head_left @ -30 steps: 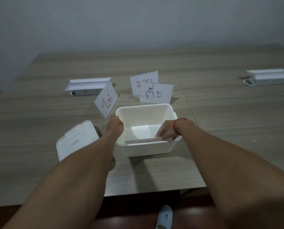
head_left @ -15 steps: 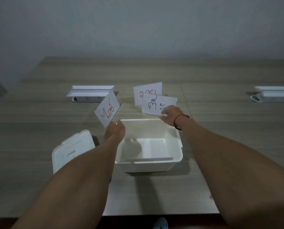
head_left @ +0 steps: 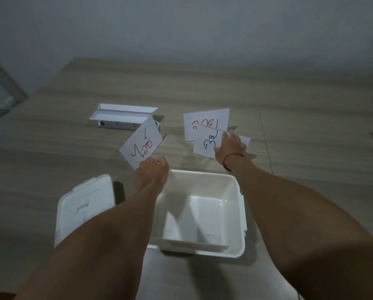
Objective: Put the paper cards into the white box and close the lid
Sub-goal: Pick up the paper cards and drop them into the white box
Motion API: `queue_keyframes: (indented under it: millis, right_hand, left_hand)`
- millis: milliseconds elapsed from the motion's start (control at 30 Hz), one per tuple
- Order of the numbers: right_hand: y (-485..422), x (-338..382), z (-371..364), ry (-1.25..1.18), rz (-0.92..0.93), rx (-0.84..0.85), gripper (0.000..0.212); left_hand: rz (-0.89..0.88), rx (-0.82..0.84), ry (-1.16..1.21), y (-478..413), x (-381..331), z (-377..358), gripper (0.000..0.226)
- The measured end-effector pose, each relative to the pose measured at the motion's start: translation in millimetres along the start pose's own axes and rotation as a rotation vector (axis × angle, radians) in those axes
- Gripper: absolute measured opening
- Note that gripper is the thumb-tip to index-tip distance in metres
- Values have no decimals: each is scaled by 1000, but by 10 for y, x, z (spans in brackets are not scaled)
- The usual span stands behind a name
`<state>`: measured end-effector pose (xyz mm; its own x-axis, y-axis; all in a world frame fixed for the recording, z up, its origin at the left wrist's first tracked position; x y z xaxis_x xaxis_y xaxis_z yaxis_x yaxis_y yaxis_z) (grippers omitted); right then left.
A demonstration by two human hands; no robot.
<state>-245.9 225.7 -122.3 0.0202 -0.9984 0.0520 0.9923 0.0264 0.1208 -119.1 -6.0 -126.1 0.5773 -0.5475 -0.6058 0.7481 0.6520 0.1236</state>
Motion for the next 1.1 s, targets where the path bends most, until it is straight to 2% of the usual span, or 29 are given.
queue_keyframes:
  millis: [100, 233, 300, 400, 467, 733, 900, 1033, 1100]
  right_hand:
    - [-155, 33, -42, 36, 9, -7, 69]
    - [-313, -45, -96, 124, -25, 72, 79]
    - [-338, -48, -72, 173, -37, 64, 71]
    - [-326, 21, -19, 187, -22, 3, 41]
    - [-273, 107, -18, 181, 8, -16, 31]
    - [-72, 325, 128, 65, 94, -91, 29]
    - [183, 388, 724, -14, 127, -231, 34]
    - [513, 321, 1227, -59, 92, -372, 30]
    - [705, 303, 1368, -97, 113, -383, 29]
  left_hand:
    - [9, -3, 4, 2, 0, 0, 49]
    - [-15, -6, -22, 8, -51, -2, 49]
    - [-2, 2, -16, -2, -46, -14, 51]
    - [40, -3, -23, -19, -22, -10, 53]
    - [38, -7, -37, -23, -12, -16, 52]
    - [21, 46, -65, -2, -33, -22, 48]
    - [55, 84, 42, 164, 12, 125, 53]
    - [47, 209, 163, 360, 144, 136, 44]
    - [25, 247, 189, 458, 214, 151, 42]
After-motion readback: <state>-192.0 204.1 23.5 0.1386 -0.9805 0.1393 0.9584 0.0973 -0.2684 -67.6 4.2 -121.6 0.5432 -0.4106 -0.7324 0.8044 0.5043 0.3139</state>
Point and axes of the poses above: each hand's wrist, its own y-axis away from the middle knuckle, its own z-axis out of the back of the hand, x = y × z, the point moved 8 cm from there along -y, towards the middle knuckle, and after that the axes turned 12 degrees about y, right-handed, at the moved point
